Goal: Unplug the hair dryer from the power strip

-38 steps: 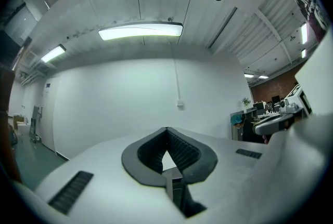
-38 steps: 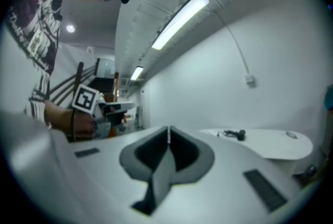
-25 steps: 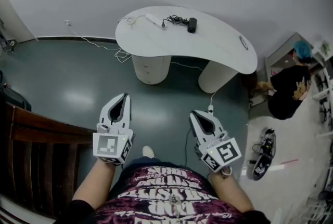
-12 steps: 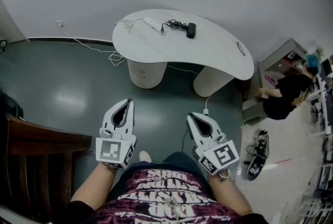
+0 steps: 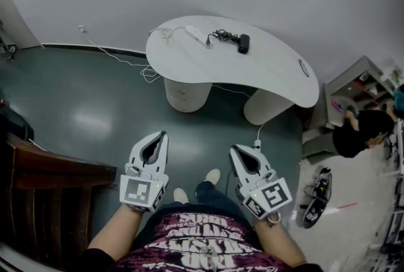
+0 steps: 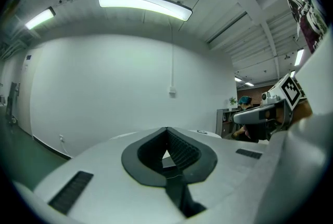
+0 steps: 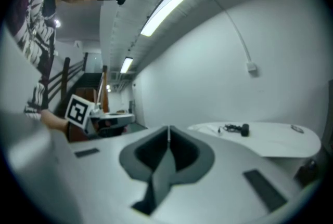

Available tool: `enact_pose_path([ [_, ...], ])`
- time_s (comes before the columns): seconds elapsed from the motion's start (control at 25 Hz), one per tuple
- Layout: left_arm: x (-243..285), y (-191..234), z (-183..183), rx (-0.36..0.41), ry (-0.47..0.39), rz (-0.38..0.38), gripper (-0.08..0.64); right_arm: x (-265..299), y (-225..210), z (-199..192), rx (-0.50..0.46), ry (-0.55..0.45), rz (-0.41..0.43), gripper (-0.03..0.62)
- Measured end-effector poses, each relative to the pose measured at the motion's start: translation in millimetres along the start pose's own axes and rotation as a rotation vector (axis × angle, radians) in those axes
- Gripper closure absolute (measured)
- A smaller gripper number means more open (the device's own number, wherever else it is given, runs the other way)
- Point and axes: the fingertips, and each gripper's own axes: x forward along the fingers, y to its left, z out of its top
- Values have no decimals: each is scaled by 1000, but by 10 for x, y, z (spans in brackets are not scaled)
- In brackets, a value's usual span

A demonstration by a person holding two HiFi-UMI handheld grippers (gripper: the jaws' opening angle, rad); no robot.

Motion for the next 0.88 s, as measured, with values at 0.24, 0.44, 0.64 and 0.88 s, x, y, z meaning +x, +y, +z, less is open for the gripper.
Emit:
enact_pose_path([
  [0.24, 110, 53, -157, -28, 51, 44, 537, 164, -140, -221, 44, 45, 16, 557],
  [0.44, 196, -27, -260, -16, 51, 20, 537, 151, -171, -328, 38, 61, 14, 557],
  [0.64, 250, -106, -353, -50, 90, 18, 537, 108, -266, -394, 58, 73, 0, 557],
  [0.88, 422, -168, -394, -50, 105, 24, 537, 72, -348, -399, 78, 48, 19, 557],
])
